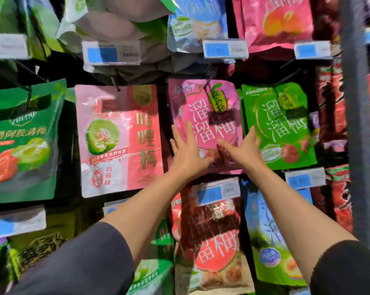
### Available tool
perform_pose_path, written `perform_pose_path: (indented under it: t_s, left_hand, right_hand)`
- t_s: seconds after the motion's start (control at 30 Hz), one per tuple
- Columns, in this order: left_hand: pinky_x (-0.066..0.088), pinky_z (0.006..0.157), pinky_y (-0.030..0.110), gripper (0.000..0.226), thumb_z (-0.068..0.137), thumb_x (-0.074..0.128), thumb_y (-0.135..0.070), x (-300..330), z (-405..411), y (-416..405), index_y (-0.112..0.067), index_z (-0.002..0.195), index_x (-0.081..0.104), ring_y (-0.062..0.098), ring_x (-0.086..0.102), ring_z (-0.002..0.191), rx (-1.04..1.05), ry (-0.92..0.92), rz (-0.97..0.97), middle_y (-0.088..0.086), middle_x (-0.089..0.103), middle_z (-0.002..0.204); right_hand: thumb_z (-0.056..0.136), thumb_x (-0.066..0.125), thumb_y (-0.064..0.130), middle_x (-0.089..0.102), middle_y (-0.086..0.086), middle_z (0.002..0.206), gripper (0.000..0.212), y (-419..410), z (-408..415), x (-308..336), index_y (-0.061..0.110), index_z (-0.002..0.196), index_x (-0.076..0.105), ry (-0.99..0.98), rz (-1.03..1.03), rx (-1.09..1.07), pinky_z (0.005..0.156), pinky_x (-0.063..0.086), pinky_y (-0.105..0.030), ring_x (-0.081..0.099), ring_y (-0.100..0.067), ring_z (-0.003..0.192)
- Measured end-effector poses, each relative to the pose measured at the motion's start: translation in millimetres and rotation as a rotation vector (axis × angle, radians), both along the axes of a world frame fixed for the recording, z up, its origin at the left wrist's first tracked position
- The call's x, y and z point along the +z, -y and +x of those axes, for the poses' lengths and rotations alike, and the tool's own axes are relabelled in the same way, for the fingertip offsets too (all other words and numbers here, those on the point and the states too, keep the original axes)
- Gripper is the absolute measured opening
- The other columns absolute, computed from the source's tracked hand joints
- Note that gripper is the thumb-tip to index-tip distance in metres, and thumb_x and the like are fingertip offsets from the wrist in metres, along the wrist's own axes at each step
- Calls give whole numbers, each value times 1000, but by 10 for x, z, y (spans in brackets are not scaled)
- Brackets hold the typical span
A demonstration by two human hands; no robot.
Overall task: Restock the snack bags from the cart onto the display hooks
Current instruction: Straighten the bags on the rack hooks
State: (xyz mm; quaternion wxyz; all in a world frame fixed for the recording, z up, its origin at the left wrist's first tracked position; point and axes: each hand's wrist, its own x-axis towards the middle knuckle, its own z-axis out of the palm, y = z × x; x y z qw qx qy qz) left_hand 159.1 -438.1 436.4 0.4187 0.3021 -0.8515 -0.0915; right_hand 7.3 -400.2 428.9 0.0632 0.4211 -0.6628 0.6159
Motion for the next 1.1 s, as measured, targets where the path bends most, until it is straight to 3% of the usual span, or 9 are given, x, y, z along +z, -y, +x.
perform_pose_path:
  t_s: [0.13, 0.27, 0.37, 0.5, 0.67, 0.73, 0.8, 0.93, 1.1]
  left_hand:
    - [29, 112, 45, 114, 82, 74, -22, -79, -84, 108, -29, 150, -18, 46, 27, 139, 40, -9, 66, 10, -38, 151]
    - [49, 75, 35, 109, 81, 65, 0, -183, -9, 123, -37, 151, -12, 42, 61, 96, 130, 22, -45, 8, -33, 154]
    - [48, 69, 35, 109, 77, 54, 10, -222, 56, 142, -46, 149, -5, 43, 61, 92, 161, 9, -25, 16, -12, 158]
    - [39, 70, 33, 105, 81, 52, 9, -205, 76, 119, -46, 150, -5, 34, 51, 88, 192, 26, -31, 20, 29, 139]
    - [41, 65, 34, 108, 80, 53, 9, -209, 103, 152, -49, 147, -8, 35, 53, 78, 161, 24, -52, 18, 43, 113]
    - [38, 63, 34, 109, 79, 53, 11, -229, 98, 176, -48, 148, -7, 34, 52, 79, 142, 1, -44, 17, 44, 110]
    - [45, 68, 37, 107, 78, 55, 11, -272, 92, 173, -45, 150, 0, 35, 54, 89, 117, -46, -33, 18, 36, 129]
    - [39, 104, 39, 88, 82, 63, 0, -257, 20, 94, -26, 152, 17, 36, 27, 139, 104, -164, -206, 13, 4, 156]
    - [28, 114, 42, 85, 84, 66, -13, 18, -485, -220, -16, 153, 16, 31, 18, 143, -89, -196, -313, 16, 9, 155]
  right_hand:
    - [73, 77, 51, 31, -21, 152, 116, 176, -114, -46, 8, 152, 3, 77, -2, 148, 113, 31, -42, 35, -32, 138]
    - [67, 75, 62, 51, -14, 139, 111, 243, -153, -119, 8, 147, 20, 49, -42, 119, 102, 43, -42, 52, -31, 123]
    - [60, 71, 72, 51, -12, 140, 118, 259, -159, -175, 11, 147, 20, 17, -92, 114, 102, 44, -46, 52, -31, 124]
    - [71, 73, 60, 42, -12, 149, 111, 245, -166, -185, 15, 152, 12, -3, -150, 149, 109, 38, -43, 44, -29, 132]
    - [78, 70, 52, 26, -8, 157, 108, 202, -151, -239, 16, 155, 4, -30, -195, 176, 114, 29, -39, 31, -25, 141]
    - [80, 68, 54, 22, -7, 159, 106, 195, -120, -263, 16, 155, 2, -51, -185, 171, 115, 28, -41, 28, -25, 143]
    - [81, 66, 55, 22, -8, 159, 105, 183, -102, -286, 15, 154, 3, -82, -171, 145, 116, 27, -44, 26, -25, 144]
    - [84, 67, 47, 33, -14, 150, 93, 72, -107, -314, 10, 153, 16, -178, -192, 7, 110, 29, -37, 33, -27, 138]
    - [91, 62, 39, 39, -15, 142, 75, -236, -364, -183, 8, 149, 27, -230, -286, -158, 105, 31, -33, 40, -26, 130]
